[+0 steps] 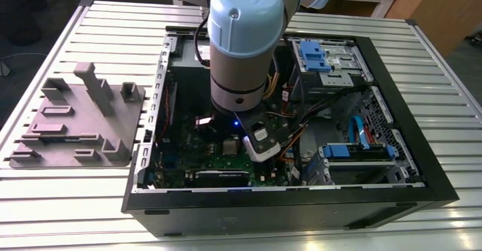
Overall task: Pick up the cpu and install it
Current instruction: 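Place the cpu into insertion slot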
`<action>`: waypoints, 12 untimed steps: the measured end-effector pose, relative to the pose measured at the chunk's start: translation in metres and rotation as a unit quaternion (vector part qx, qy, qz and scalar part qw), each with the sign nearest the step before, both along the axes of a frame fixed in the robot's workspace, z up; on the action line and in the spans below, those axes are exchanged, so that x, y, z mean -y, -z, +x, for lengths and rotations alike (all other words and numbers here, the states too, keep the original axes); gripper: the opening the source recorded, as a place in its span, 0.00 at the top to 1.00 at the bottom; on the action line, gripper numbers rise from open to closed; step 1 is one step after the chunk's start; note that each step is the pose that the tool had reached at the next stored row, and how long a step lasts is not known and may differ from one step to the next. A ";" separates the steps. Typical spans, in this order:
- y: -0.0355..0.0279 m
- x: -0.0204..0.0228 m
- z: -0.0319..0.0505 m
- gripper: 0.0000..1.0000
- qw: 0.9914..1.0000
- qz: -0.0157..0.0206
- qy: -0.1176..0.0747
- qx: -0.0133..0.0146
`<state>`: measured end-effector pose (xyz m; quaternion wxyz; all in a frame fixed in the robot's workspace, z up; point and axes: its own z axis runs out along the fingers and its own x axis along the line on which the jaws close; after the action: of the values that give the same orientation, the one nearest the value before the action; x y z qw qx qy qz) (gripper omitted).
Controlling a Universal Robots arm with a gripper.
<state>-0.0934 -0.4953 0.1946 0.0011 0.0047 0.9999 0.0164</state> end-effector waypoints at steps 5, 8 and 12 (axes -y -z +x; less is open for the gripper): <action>-0.0029 -0.0001 0.0000 0.56 1.000 0.000 -0.001 0.000; -0.0005 -0.0005 -0.0028 0.56 1.000 0.000 -0.003 0.001; 0.0008 -0.0007 -0.0051 0.56 1.000 0.000 -0.004 0.002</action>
<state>-0.0984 -0.4946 0.1938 0.0026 0.0007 0.9999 0.0165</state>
